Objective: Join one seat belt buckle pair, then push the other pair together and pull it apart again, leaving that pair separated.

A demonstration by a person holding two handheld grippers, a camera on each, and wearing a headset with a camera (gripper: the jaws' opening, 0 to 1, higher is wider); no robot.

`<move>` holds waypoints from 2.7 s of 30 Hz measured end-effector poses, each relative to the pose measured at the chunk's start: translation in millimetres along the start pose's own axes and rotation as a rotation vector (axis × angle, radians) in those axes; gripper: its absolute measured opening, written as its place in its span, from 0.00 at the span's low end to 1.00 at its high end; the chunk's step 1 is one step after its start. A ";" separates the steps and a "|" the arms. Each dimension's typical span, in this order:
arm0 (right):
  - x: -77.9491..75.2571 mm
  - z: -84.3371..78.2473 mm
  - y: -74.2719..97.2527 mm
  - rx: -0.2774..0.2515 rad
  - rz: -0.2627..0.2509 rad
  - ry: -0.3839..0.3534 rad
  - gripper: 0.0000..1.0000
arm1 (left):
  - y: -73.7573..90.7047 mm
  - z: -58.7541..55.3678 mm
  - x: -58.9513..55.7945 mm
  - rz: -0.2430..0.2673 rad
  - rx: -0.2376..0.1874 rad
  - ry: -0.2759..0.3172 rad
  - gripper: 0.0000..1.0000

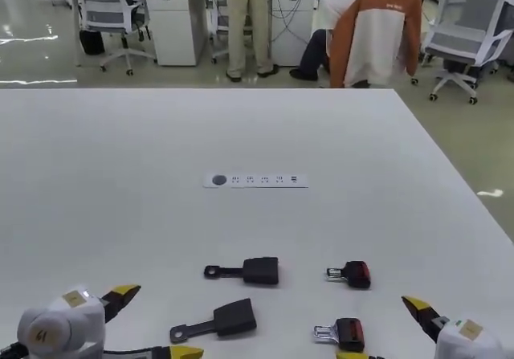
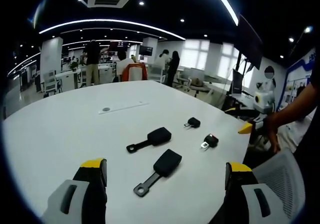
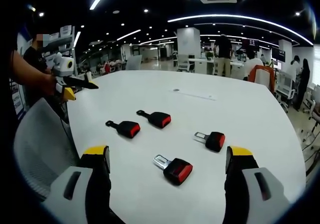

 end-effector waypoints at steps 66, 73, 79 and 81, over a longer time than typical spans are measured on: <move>-39.9 -18.6 -95.8 0.301 0.274 0.118 0.83 | -141.2 -9.2 24.3 -0.189 0.228 -0.045 0.96; -40.3 -20.7 -96.2 0.339 0.317 0.172 0.78 | -152.2 -7.5 17.4 -0.208 0.250 -0.080 0.94; -46.5 -28.5 -97.6 0.376 0.328 0.239 0.73 | -158.7 -9.6 13.1 -0.228 0.277 -0.126 0.89; -49.3 -30.3 -99.5 0.382 0.334 0.264 0.71 | -159.7 -7.2 11.6 -0.236 0.272 -0.133 0.88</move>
Point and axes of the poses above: the centre of the closed fingertips' face, and the gripper's own axes: y roughly backward along the fingers, x roughly to its left, z roughly out of its top, the point moved 10 cm from there along y, roughly backward along the fingers, and after that the axes turned 12 degrees about x, right-handed, at the moved point
